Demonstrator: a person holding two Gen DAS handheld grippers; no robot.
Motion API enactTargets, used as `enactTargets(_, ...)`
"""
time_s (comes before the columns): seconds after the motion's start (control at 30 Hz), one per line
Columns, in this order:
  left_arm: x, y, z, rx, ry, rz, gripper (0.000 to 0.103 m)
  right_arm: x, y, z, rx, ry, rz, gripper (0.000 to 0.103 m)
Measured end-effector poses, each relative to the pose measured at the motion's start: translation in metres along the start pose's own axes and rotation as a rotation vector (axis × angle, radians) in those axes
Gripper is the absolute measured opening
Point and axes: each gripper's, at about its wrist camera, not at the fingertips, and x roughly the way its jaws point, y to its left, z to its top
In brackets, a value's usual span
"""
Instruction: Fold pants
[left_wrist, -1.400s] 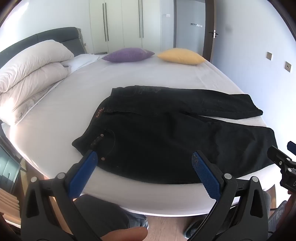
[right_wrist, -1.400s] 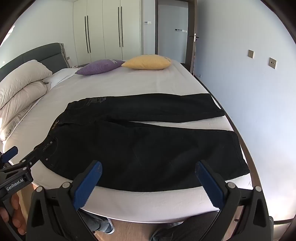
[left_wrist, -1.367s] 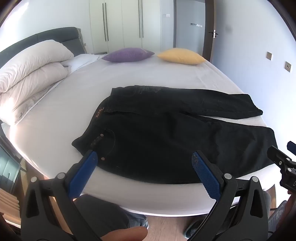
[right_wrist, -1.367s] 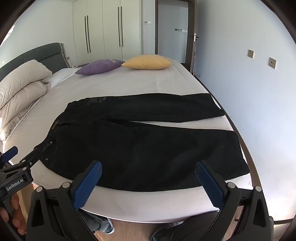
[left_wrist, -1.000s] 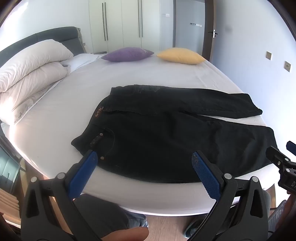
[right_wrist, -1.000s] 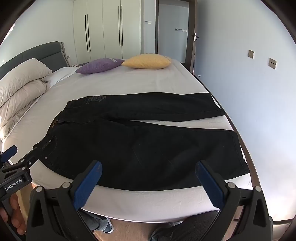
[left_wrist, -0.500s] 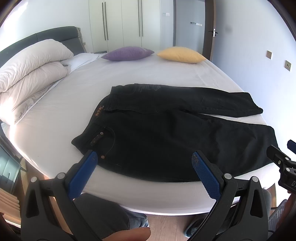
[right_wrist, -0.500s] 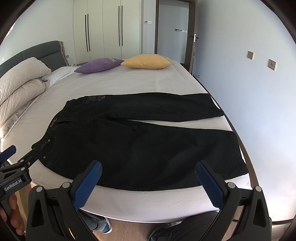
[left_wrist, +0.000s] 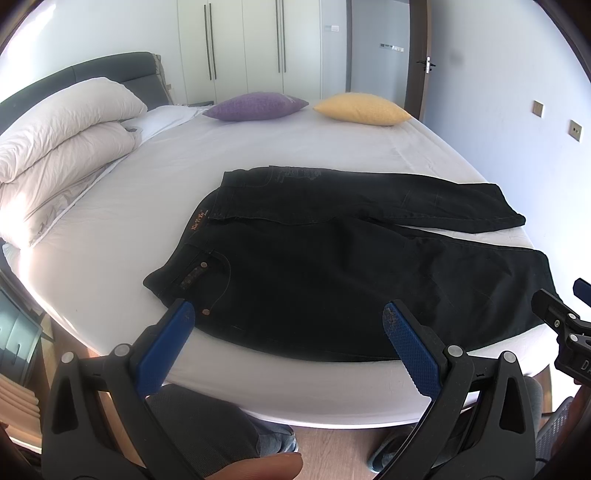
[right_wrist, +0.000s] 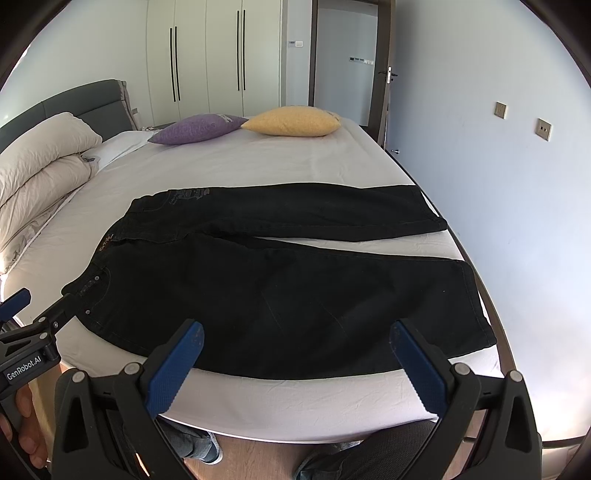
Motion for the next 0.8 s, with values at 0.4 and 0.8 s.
enactTargets(0.4, 0.0000, 0.0001, 0.0002, 0.001, 0.001, -0.001, 0.103, 0.0006, 0.0022, -0.0008, -0.004, 0.001, -0.003, 0.103)
enactTargets(0.8, 0.0000, 0.0000, 0.0005, 0.001, 0.001, 0.000, 0.103, 0.0009, 0.0027, -0.0010, -0.004, 0.001, -0.004, 0.103)
